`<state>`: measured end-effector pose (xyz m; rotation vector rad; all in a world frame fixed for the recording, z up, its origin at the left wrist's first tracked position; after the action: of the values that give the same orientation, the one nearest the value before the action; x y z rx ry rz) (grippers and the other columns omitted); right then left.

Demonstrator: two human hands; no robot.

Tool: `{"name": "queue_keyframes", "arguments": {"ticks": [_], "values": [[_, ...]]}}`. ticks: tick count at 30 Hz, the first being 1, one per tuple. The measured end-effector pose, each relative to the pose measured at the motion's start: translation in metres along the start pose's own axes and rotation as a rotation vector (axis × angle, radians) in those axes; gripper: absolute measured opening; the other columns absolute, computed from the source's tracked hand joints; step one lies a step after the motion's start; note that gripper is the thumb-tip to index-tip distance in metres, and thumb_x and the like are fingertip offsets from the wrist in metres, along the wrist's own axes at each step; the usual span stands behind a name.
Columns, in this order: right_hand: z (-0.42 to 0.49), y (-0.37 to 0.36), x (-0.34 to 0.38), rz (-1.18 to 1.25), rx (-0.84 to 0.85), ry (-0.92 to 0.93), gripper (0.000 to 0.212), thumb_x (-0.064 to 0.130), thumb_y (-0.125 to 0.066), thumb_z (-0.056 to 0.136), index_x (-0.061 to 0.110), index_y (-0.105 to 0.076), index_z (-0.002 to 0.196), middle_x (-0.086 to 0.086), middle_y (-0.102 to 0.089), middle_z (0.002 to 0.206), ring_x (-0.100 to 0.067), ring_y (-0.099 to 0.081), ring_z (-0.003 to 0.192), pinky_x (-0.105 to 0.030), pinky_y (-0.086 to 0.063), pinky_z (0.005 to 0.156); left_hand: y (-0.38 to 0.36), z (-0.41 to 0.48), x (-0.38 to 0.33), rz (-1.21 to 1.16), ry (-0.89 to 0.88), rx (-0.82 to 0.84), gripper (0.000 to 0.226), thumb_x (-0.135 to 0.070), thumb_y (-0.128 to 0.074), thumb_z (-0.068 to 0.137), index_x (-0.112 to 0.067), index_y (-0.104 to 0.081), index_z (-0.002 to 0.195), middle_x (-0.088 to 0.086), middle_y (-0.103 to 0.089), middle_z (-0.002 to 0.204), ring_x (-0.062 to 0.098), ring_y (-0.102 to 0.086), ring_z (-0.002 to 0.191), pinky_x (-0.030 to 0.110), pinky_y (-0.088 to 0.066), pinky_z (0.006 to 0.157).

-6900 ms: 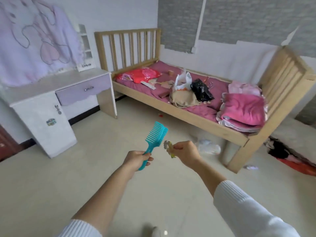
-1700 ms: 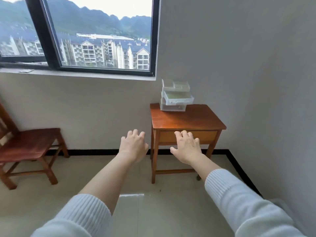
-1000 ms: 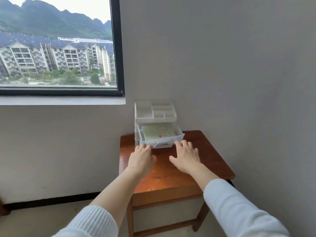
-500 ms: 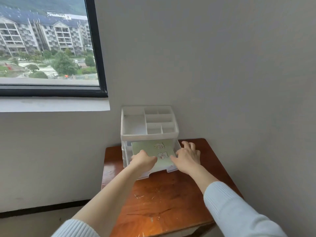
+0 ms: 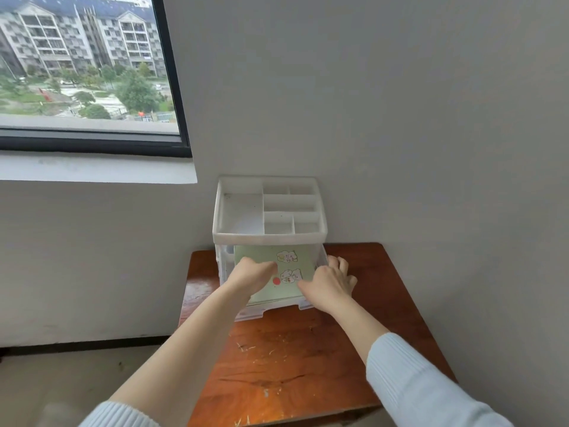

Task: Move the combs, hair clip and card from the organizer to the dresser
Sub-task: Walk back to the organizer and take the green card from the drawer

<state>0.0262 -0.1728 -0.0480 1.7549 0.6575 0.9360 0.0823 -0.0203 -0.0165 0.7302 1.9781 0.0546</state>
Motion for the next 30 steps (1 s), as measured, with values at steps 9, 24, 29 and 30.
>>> {"name": "queue_keyframes", "arguments": {"ticks": [9,24,29,30], "values": [[-0.001,-0.001,0.001,-0.011,0.007,-0.003,0.06,0.053,-0.05,0.083,0.009,-0.059,0.122,-0.009,-0.03,0.147,-0.027,-0.015,0.139,-0.049,-0.025,0.106,0.007,0.007,-0.007,0.185,-0.033,-0.046,0.019,-0.024,-0.05,0.081,-0.013,-0.06,0.093,0.001,-0.053,0.078,0.018,-0.05,0.068,0.029,-0.048,0.064],[0.003,0.01,-0.006,-0.006,0.033,0.038,0.065,0.052,-0.03,0.089,0.004,-0.058,0.123,-0.008,-0.043,0.137,-0.025,-0.026,0.13,-0.047,-0.028,0.097,0.052,0.035,0.004,-0.018,-0.14,-0.195,0.029,0.002,-0.034,0.081,-0.015,-0.057,0.082,0.007,-0.053,0.082,0.024,-0.053,0.067,0.032,-0.049,0.055],[0.005,0.021,-0.007,0.241,0.018,-0.069,0.053,0.043,-0.04,0.09,0.002,-0.059,0.116,-0.01,-0.051,0.129,-0.026,-0.035,0.124,-0.043,-0.034,0.095,0.056,0.036,0.005,-0.027,-0.109,-0.198,0.024,-0.005,-0.042,0.088,-0.018,-0.059,0.078,0.008,-0.057,0.089,0.02,-0.053,0.067,0.029,-0.049,0.052],[0.006,0.023,-0.008,0.355,0.012,-0.11,0.048,0.041,-0.043,0.089,0.002,-0.063,0.108,-0.011,-0.054,0.124,-0.027,-0.037,0.123,-0.043,-0.037,0.096,0.057,0.033,0.004,-0.001,-0.128,-0.212,0.018,-0.008,-0.046,0.088,-0.017,-0.061,0.085,0.008,-0.058,0.093,0.019,-0.054,0.068,0.026,-0.045,0.049]]}}
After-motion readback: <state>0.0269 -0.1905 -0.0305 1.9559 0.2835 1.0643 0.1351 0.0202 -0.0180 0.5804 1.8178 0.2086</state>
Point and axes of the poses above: each hand's wrist, its own z-axis towards the middle knuckle, its own y-axis out of the back of the hand, x = y × z, the point moved 3 cm from there along z, towards the middle knuckle
